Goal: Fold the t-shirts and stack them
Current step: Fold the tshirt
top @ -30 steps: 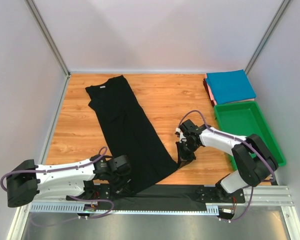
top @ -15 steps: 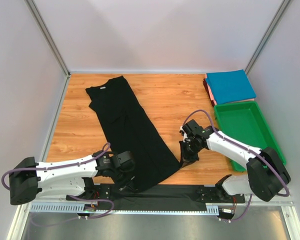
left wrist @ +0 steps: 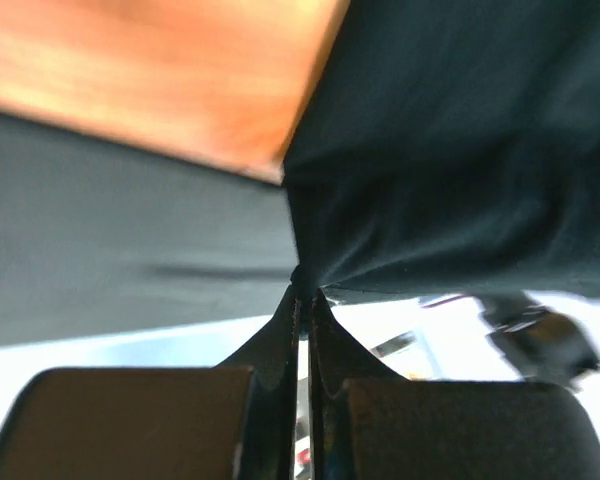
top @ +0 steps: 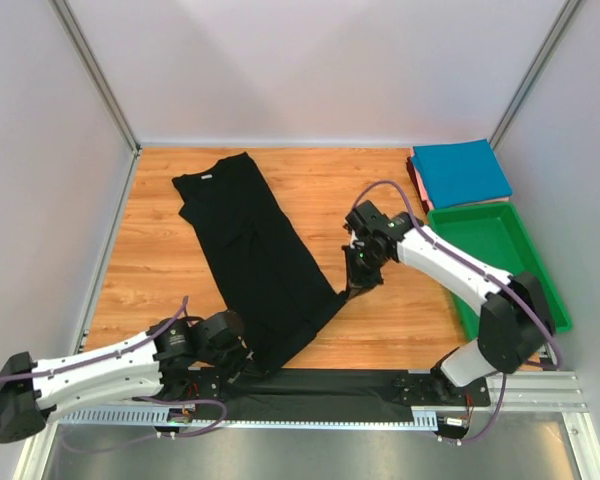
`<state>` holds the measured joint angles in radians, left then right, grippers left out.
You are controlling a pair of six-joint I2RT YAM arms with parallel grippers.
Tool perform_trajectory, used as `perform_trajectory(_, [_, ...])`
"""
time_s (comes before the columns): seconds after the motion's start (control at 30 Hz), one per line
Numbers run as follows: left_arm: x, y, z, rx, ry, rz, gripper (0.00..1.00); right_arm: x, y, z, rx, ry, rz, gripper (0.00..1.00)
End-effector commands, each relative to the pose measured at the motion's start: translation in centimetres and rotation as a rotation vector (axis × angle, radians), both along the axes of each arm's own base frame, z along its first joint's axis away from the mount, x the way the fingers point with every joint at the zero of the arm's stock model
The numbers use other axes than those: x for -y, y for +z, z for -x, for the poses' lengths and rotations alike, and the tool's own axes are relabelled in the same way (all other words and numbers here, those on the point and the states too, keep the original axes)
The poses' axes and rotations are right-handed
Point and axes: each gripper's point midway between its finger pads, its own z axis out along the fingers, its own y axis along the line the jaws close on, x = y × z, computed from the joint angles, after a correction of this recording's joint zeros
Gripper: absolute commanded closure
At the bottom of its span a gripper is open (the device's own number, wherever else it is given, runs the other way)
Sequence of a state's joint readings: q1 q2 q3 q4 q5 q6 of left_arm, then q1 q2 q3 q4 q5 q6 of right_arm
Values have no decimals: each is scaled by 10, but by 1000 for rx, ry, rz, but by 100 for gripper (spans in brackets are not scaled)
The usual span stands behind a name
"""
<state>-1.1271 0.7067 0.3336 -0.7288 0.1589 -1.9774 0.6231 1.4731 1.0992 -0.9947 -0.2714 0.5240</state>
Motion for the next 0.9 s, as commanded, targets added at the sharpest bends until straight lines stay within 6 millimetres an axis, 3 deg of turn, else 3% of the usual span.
perform_trajectory(0.0, [-7, 5, -32, 3, 281, 38, 100, -17, 12, -40, 61, 39, 14, 100])
perform_trajectory(0.03, [-11, 6, -44, 27, 321, 48, 100, -29, 28, -57, 102, 45, -12, 100])
perform_trajectory(0.07, [-12, 10, -49, 40, 325, 79, 100, -32, 30, -63, 96, 46, -6, 100])
perform_trajectory(0.1, [-11, 13, -56, 60, 328, 101, 100, -37, 19, -71, 69, 61, 12, 100])
perform_trajectory(0.17, [-18, 14, -70, 76, 310, 93, 100, -53, 38, -92, 106, 74, -13, 100])
perform_trajectory(0.2, [-16, 22, -77, 83, 298, 106, 100, -57, 39, -99, 108, 78, -7, 100])
perform_trajectory(0.23, [-22, 17, -86, 39, 304, 64, 100, -59, 29, -106, 85, 82, 16, 100])
perform_trajectory(0.27, [-22, 36, -96, 90, 224, 50, 100, -64, 40, -116, 105, 80, 10, 100])
perform_trajectory(0.3, [-28, 41, -109, 90, 225, 23, 100, -66, 41, -122, 104, 77, 10, 100])
perform_trajectory(0.37, [-35, 39, -122, 60, 137, -54, 100, -71, 32, -133, 86, 76, 17, 100])
perform_trajectory(0.4, [-33, 57, -142, 100, 135, -45, 100, -77, 42, -145, 118, 72, -6, 100])
perform_trajectory(0.43, [-41, 54, -156, 68, 162, -63, 100, -80, 44, -150, 112, 70, -14, 100])
perform_trajectory(0.47, [-42, 66, -171, 93, 164, -61, 100, -83, 33, -157, 90, 63, -6, 100])
perform_trajectory(0.5, [-51, 70, -183, 108, 173, -73, 100, -92, 45, -172, 130, 54, -39, 100])
perform_trajectory(0.53, [-57, 68, -190, 94, 181, -94, 100, -96, 46, -178, 128, 51, -54, 100])
perform_trajectory(0.57, [-61, 76, -200, 116, 178, -96, 100, -102, 33, -185, 110, 50, -56, 100])
perform_trajectory(0.6, [-69, 77, -208, 113, 204, -97, 100, -110, 45, -197, 152, 49, -95, 100])
perform_trajectory(0.67, [-73, 79, -221, 100, 209, -88, 100, -122, 39, -211, 156, 40, -136, 100])
perform_trajectory(0.87, [-100, 73, -248, 75, 232, -109, 100, -149, 53, -260, 274, -29, -328, 100])
